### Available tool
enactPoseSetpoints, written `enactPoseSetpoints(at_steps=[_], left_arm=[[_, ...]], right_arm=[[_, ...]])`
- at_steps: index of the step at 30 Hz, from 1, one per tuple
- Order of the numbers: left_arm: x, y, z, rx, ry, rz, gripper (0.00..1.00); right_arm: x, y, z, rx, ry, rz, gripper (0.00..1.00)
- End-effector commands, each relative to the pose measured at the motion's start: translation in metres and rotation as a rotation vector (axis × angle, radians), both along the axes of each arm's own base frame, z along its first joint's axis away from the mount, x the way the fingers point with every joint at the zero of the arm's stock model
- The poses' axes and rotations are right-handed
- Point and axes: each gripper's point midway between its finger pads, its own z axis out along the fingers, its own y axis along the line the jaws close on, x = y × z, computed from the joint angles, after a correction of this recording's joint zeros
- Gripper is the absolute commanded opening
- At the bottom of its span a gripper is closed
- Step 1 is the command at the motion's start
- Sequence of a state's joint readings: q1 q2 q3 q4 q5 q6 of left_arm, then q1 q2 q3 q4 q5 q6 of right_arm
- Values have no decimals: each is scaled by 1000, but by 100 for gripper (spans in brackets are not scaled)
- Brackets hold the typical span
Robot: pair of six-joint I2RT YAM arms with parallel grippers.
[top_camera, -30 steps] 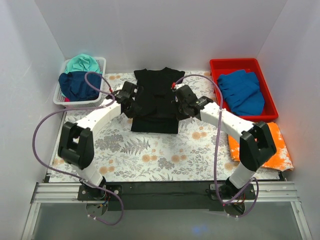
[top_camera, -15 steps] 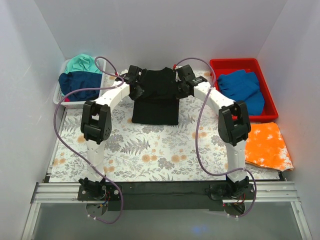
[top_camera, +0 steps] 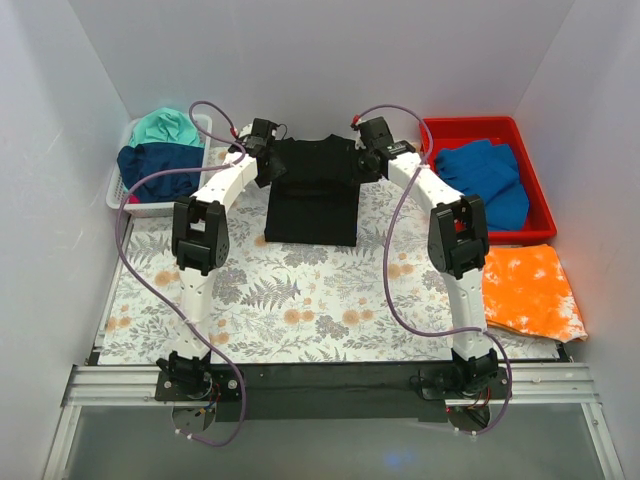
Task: Fold and stack the t-shirts
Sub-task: Fold the tshirt
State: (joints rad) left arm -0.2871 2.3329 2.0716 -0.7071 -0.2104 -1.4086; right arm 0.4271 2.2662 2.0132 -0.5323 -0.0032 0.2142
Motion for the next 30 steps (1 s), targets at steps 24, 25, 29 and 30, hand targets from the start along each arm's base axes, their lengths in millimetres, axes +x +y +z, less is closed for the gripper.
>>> enactPoseSetpoints(at_steps=[24,25,29,30], left_arm=[[-118,-11,0,-158,60,-216,39],[-119,-14,-4,-172,57,-230,39],[-120,-14,-23,-151,95,-240,37],[-124,-12,-30,-141,117,-238,37]], right_arm=[[-122,47,-19,57,126,176,39],[-122,49,-23,61,132,180,39],[-127,53,-42,57,179,196,38],[-131,49,-49,50,197,193,37]])
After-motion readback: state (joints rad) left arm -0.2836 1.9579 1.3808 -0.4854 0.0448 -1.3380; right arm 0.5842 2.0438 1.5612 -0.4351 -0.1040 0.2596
